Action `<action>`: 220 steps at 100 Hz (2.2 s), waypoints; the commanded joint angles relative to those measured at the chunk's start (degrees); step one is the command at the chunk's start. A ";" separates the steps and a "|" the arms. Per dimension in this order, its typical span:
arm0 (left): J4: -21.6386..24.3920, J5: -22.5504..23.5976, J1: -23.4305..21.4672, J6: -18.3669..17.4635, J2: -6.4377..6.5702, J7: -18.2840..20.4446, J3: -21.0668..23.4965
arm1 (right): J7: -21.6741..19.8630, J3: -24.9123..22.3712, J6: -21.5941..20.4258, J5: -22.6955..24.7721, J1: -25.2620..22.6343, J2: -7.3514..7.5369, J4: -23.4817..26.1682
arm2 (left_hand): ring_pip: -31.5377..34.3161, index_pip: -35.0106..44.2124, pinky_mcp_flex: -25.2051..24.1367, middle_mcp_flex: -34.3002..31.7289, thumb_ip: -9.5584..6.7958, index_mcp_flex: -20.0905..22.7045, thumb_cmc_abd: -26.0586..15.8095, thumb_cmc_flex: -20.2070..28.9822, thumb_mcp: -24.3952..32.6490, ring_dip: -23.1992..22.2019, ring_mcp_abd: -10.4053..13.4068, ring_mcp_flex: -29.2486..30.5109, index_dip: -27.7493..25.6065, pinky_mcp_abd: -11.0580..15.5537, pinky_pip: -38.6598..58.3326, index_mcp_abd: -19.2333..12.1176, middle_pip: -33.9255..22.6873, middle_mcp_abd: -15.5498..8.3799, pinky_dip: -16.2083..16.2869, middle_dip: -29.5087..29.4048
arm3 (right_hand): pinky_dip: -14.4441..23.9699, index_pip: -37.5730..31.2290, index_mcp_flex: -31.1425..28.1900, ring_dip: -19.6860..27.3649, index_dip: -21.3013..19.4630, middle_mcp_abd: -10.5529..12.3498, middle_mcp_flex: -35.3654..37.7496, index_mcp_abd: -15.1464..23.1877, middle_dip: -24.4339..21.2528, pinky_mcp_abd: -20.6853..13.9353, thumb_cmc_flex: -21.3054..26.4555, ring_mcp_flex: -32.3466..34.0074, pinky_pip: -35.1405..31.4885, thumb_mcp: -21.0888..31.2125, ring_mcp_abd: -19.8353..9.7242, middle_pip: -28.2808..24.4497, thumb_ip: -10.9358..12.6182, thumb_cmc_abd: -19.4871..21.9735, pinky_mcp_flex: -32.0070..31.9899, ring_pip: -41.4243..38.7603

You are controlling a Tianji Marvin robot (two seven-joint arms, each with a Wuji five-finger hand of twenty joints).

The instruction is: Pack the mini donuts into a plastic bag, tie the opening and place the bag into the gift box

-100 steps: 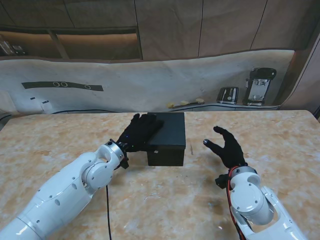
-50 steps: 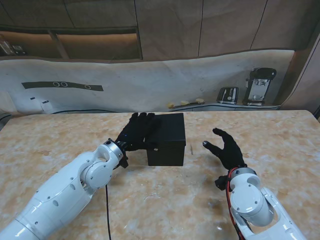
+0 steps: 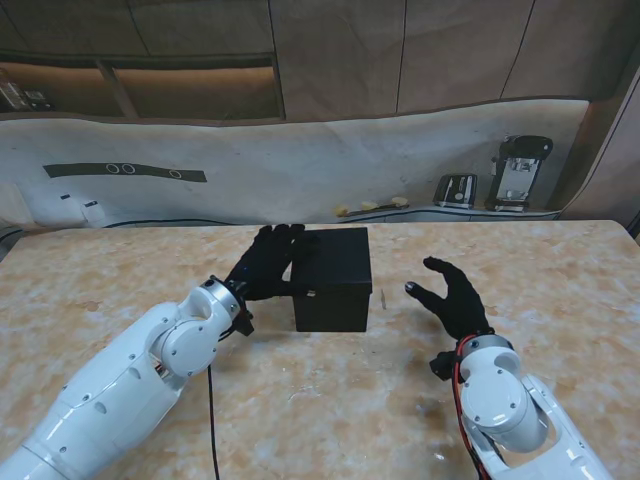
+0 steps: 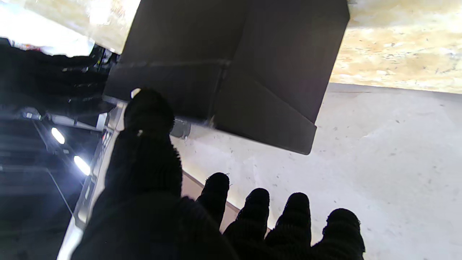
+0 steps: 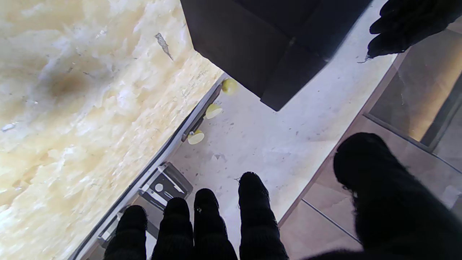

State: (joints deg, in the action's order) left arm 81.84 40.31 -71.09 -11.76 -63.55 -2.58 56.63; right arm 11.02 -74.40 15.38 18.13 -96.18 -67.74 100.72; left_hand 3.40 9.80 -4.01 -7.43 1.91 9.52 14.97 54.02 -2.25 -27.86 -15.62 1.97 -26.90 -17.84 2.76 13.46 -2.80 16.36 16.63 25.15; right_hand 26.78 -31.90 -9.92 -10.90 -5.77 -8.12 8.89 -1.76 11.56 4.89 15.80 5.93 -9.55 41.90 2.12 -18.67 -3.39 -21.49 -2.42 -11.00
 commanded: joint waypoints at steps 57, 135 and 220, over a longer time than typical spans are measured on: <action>13.95 -17.74 -6.43 16.01 -0.77 8.14 8.89 | -8.89 2.64 -3.13 5.17 10.66 1.95 -0.72 | 6.96 13.42 -1.49 -1.81 -0.64 8.50 -0.70 -0.25 1.21 2.31 1.36 1.27 -0.03 -0.56 2.37 -2.79 -7.79 -1.54 7.92 -0.19 | 8.42 2.17 -12.32 -4.41 -10.11 0.02 0.81 0.19 3.40 1.59 3.42 0.97 -7.44 0.53 -0.36 -10.75 0.39 -9.81 -1.47 -8.04; -1.22 -21.83 5.06 16.77 -0.38 15.54 3.59 | -13.09 11.32 -2.57 6.30 21.82 2.31 -14.62 | 5.68 16.62 -1.30 -1.18 -0.89 11.82 2.12 2.33 1.89 4.20 2.85 0.86 -1.65 -0.08 0.77 -9.53 -6.71 -3.35 7.64 -3.21 | 9.19 5.93 -14.57 -4.81 -12.95 1.33 0.98 7.06 1.27 1.54 9.73 0.83 -6.99 0.82 -1.17 -4.02 1.65 -16.02 -3.47 -4.42; -6.05 -22.71 7.19 15.27 -0.89 15.17 0.59 | -13.80 16.92 -3.51 3.58 28.26 1.45 -23.26 | 5.29 17.15 -1.19 -1.12 -0.89 11.82 1.99 3.09 1.96 3.76 2.84 0.76 -1.31 -0.01 0.80 -9.69 -6.25 -3.33 6.93 -2.72 | 6.48 3.77 -15.17 -4.64 -12.14 1.98 1.04 10.55 0.58 1.77 13.85 0.66 -4.02 1.06 -1.22 -1.68 1.10 -18.67 -2.76 -2.86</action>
State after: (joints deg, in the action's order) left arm 75.97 17.69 -63.65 3.30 -64.09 11.89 57.48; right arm -1.60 -57.89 11.59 21.55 -67.54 -65.83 77.94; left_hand 9.90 25.68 -4.88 -9.01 1.88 19.74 16.18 55.68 -0.95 -24.63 -14.26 3.67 -28.37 -18.65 4.53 3.63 -10.17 14.63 24.82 22.30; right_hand 34.11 -26.34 -24.43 -14.69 -18.07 -7.92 8.90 9.22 14.30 6.93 28.50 6.55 -15.22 42.75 2.24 -21.51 -2.79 -37.33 -4.74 -14.77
